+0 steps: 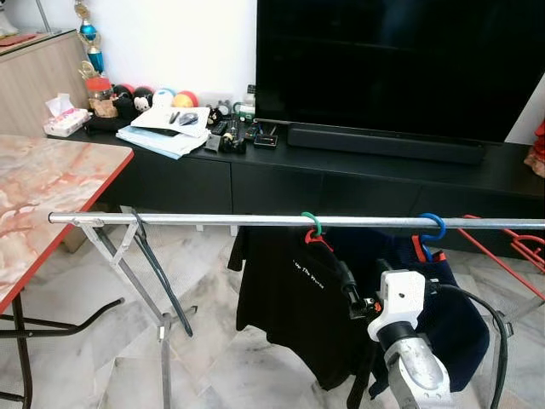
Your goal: Hang hanger
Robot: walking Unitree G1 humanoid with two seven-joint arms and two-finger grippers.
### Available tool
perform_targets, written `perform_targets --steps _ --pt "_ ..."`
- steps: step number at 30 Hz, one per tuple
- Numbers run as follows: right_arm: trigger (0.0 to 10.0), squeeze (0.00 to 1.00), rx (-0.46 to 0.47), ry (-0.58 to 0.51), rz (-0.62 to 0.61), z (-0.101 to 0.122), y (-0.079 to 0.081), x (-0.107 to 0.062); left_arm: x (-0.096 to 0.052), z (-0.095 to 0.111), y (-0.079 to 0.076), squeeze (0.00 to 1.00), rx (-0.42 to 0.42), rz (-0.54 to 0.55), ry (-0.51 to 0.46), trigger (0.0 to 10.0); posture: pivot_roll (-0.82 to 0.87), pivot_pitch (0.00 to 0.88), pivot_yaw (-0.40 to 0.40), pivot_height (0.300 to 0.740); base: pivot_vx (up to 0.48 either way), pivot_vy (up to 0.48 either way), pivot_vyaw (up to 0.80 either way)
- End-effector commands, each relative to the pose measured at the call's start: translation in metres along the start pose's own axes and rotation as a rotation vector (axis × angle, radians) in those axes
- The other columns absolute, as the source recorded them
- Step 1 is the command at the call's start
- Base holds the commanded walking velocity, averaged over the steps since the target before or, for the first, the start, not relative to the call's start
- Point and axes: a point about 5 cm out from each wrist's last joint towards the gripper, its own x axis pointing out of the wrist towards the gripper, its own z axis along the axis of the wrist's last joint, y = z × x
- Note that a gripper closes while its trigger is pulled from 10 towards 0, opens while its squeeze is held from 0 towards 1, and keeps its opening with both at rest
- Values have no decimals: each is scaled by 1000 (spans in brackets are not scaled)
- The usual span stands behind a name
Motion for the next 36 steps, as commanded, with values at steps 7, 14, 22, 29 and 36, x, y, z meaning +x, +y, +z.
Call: perform_targets --steps 7,14,22,29,36 --pt "10000 0 56 235 -360 -57 -65 -29 -1 -4 4 0 20 -5 12 10000 -36 0 45 740 0 0 0" --pt "10000 0 87 628 -513 -132 -81 -86 -1 -4 4 0 20 -5 18 10000 -21 0 37 740 0 0 0" --pt "10000 0 193 987 -419 -184 -36 -149 -1 -5 2 0 26 -18 25 10000 -5 0 37 740 0 0 0" --pt "10000 0 208 1012 -430 -189 -35 -160 -1 -6 2 0 31 -23 29 10000 -25 0 36 740 0 0 0" --pt "10000 0 8 1014 -332 -185 -49 -157 -1 -6 0 0 27 -29 26 10000 -33 0 18 740 0 0 0"
